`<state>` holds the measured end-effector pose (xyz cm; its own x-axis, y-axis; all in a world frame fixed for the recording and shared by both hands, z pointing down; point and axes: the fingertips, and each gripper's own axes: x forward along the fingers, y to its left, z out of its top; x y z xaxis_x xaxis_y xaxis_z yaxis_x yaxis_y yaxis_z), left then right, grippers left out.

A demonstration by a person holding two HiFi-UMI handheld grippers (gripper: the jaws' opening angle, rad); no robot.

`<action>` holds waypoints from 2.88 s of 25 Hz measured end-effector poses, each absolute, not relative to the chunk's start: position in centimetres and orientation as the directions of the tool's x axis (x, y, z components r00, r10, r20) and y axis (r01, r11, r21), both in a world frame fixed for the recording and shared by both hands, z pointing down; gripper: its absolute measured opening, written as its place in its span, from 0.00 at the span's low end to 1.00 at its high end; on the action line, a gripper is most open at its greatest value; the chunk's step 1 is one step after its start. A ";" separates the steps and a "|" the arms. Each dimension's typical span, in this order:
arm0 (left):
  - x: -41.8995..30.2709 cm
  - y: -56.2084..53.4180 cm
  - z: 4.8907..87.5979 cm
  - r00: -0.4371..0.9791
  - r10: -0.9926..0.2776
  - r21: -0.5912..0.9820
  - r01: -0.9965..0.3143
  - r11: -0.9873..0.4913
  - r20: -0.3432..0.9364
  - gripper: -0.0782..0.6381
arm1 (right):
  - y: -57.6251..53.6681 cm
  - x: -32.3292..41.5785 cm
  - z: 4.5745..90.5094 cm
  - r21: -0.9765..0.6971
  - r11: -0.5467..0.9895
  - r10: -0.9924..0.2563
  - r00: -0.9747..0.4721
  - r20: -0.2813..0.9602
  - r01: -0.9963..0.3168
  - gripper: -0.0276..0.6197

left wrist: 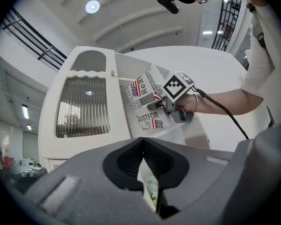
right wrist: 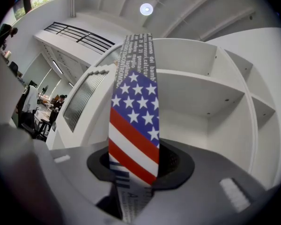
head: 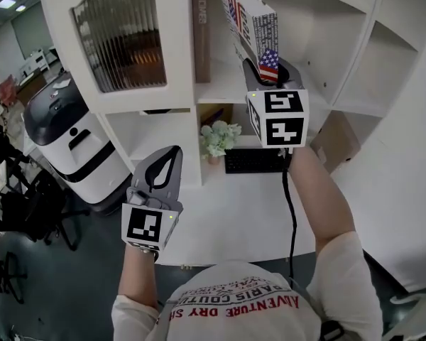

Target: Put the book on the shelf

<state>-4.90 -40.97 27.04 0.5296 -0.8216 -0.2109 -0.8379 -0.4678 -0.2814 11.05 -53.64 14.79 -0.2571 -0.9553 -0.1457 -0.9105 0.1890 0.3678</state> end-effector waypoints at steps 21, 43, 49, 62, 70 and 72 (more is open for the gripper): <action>-5.0 -47.1 28.3 0.491 -0.855 -0.278 -0.856 -0.437 -0.169 0.12 | -65.2 8.6 16.7 0.385 0.242 -0.961 -0.274 -0.028 -0.891 0.29; -6.0 -48.8 29.1 0.471 -0.870 -0.258 -0.867 -0.426 -0.149 0.12 | -67.3 6.4 16.8 0.429 0.293 -0.946 -0.324 0.001 -0.854 0.43; -5.4 -47.4 29.2 0.494 -0.857 -0.255 -0.856 -0.449 -0.147 0.12 | -62.2 7.6 15.0 0.383 0.281 -0.938 -0.336 -0.082 -0.880 0.43; -6.4 -40.7 28.8 0.518 -0.841 -0.246 -0.845 -0.474 -0.158 0.12 | -48.1 9.6 17.8 0.347 0.261 -0.905 -0.354 -0.238 -0.901 0.05; -5.5 -36.0 29.0 0.581 -0.801 -0.248 -0.805 -0.539 -0.143 0.12 | -40.8 9.8 23.7 0.224 0.359 -0.895 -0.402 -0.193 -0.906 0.04; -5.2 -35.0 29.0 0.593 -0.793 -0.242 -0.797 -0.553 -0.143 0.12 | -39.1 9.7 25.4 0.231 0.366 -0.895 -0.410 -0.179 -0.901 0.04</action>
<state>-5.20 -35.01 28.97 0.5928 -0.7925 -0.1431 -0.7974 -0.5527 -0.2424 9.70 -39.09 25.41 -0.4096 -0.8946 -0.1786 -0.9013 0.3665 0.2311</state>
